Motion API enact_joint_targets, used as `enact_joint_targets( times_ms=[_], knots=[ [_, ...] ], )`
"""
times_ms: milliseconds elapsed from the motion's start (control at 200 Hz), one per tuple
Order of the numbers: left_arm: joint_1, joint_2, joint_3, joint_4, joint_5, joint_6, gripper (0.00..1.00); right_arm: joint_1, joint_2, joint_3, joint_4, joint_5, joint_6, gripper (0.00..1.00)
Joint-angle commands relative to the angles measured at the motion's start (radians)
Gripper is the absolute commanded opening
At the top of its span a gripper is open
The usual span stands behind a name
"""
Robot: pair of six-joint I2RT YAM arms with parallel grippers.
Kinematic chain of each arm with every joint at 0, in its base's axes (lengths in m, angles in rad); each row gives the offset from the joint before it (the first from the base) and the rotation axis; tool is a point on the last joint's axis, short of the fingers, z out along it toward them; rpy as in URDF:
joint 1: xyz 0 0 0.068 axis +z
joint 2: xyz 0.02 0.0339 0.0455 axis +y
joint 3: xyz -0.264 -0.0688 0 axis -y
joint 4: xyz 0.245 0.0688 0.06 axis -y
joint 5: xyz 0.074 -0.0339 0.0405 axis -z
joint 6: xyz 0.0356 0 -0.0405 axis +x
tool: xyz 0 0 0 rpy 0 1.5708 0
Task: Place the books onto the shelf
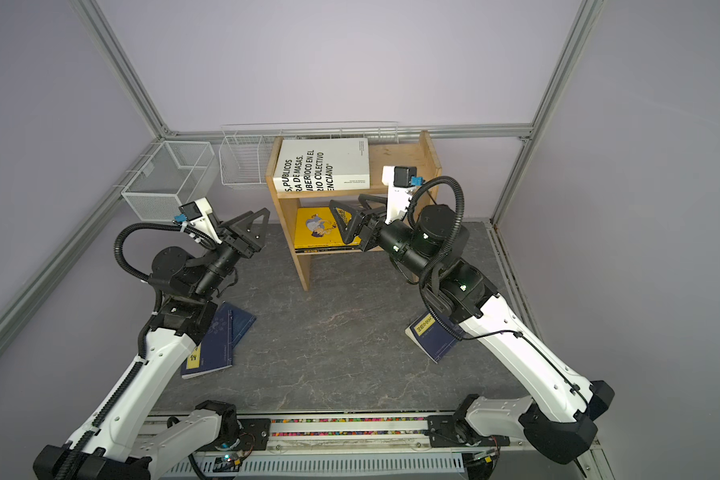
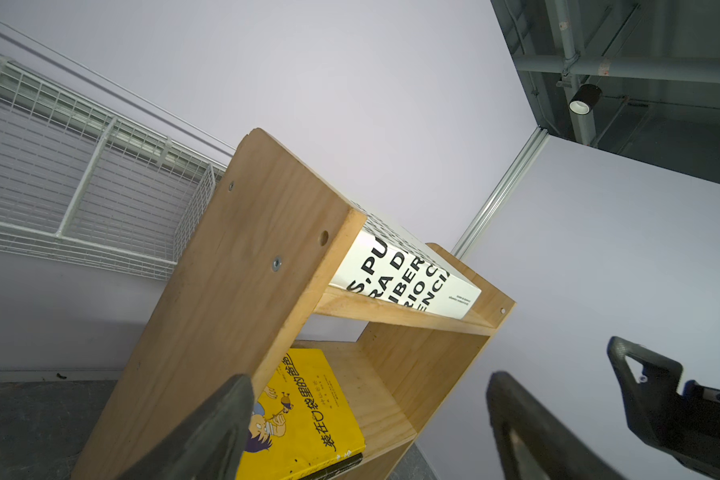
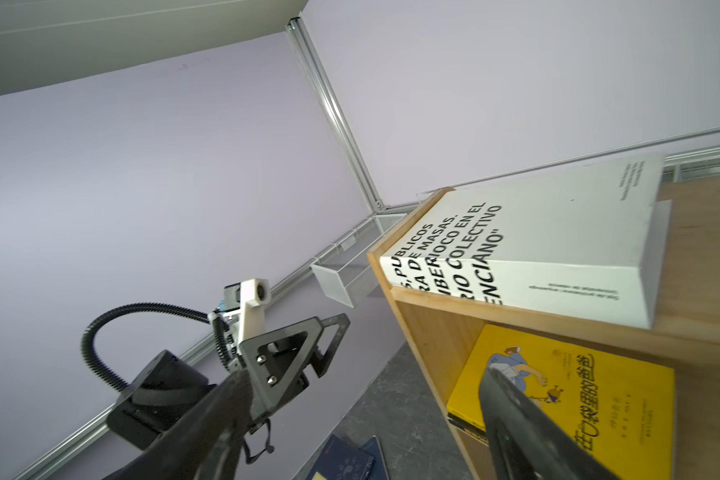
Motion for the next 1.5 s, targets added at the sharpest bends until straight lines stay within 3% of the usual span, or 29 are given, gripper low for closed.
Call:
enact_joint_targets(
  times_ms=[0,840,1495],
  knots=[
    [0.004,-0.017,-0.018,0.036,0.014,-0.033,0.88,0.023,-0.022,0.020,0.001,-0.046,0.038,0.88],
    [-0.022,0.051,0.015,0.028,-0.005,-0.037,0.88,0.026,-0.067,-0.014,0.064,-0.078,0.016,0.88],
    [-0.057,0.109,0.042,0.063,-0.012,-0.030,0.88,0.025,-0.112,-0.069,0.107,0.001,-0.004,0.88]
  ],
)
